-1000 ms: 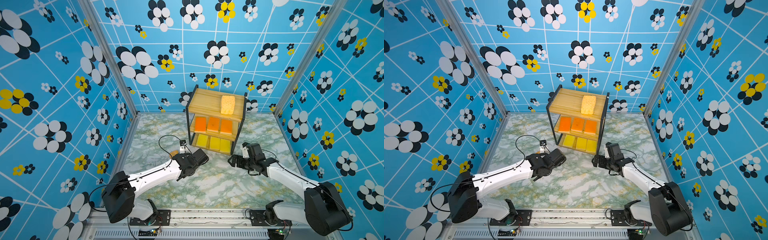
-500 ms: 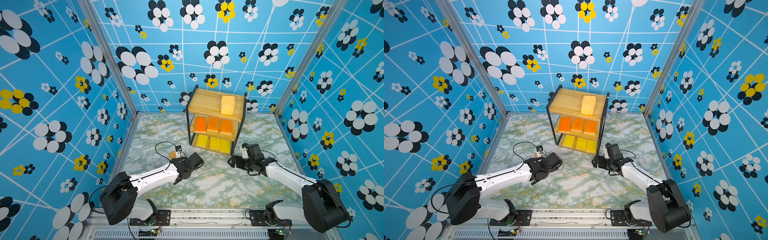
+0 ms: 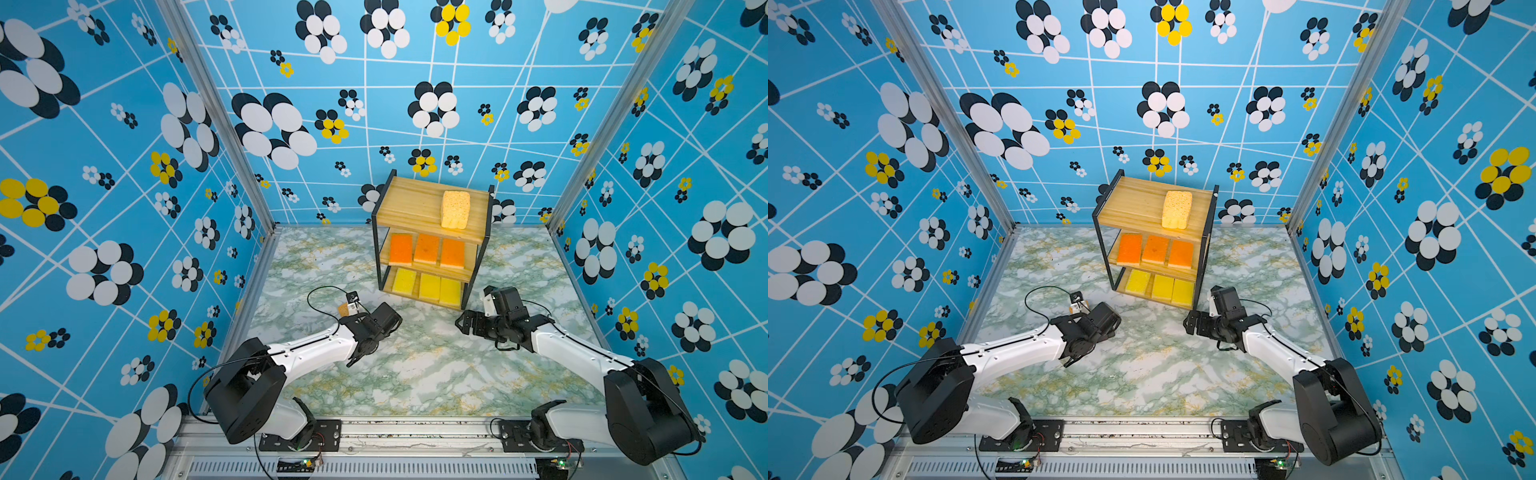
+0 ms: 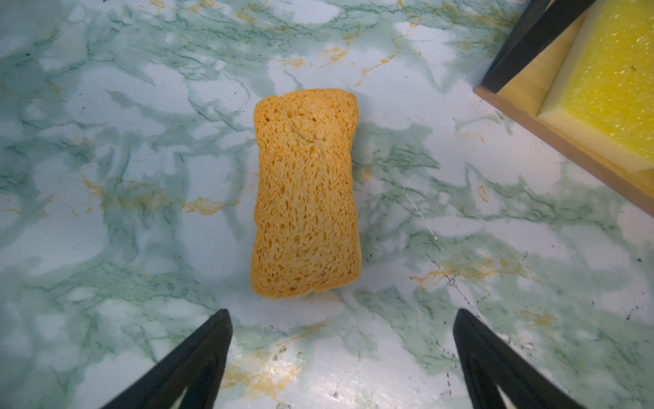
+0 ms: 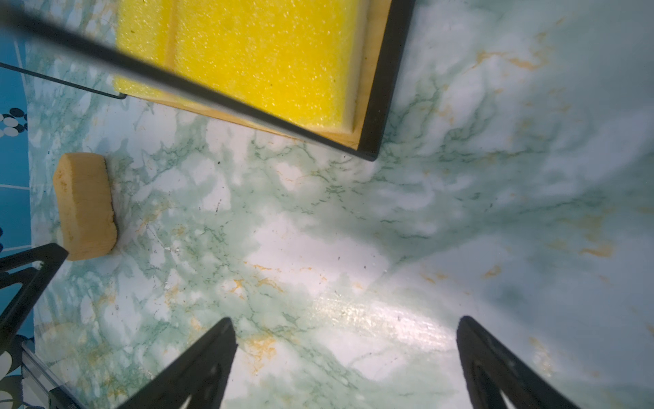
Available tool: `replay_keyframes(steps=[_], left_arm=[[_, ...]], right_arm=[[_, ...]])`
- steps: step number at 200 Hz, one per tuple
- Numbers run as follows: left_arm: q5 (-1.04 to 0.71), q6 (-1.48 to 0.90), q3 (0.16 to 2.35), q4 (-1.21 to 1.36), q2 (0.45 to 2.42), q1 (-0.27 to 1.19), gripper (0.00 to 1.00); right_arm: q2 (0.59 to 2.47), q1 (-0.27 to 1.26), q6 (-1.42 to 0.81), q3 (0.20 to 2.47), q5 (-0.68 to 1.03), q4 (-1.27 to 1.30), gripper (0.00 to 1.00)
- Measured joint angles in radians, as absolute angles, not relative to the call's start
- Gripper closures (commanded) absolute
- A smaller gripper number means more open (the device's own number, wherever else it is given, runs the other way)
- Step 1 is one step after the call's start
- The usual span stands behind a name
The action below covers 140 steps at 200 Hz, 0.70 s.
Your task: Place and organize the cleaning sponges onto the shelf
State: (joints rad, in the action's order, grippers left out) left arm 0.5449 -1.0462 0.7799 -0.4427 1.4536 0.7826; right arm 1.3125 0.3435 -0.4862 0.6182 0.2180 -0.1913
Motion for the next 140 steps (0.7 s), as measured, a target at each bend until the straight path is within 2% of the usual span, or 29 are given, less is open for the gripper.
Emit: replay_keyframes(steps=[140], left_arm=[[0.485, -1.032, 0.695, -0.312, 1.504, 0.733, 0.01]], right_arm=[[1.312, 0.344, -0.509, 0.618, 0.218, -0.191, 0.01]])
